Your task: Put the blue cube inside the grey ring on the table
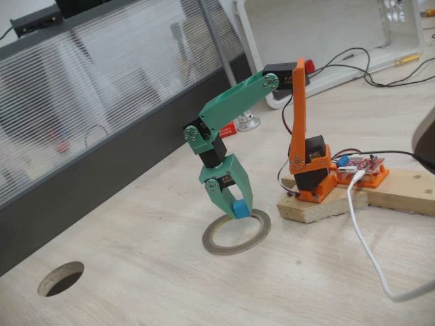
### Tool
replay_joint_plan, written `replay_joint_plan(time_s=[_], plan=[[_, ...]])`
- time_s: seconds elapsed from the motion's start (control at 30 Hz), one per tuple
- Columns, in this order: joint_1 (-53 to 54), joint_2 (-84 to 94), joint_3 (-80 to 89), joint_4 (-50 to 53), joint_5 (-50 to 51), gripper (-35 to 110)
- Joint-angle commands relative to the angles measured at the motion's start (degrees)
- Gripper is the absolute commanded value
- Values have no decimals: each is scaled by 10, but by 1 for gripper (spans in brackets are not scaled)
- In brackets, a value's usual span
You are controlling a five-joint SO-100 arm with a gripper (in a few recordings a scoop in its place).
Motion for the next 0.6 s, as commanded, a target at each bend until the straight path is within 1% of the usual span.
replay_joint_plan(time_s=[0.0, 0.23, 0.43, 0.57], plan=[[4, 17, 8, 2, 4, 0], [4, 16, 44, -10, 1, 0], [4, 16, 72, -121, 1, 0], [4, 16, 103, -143, 1, 0]])
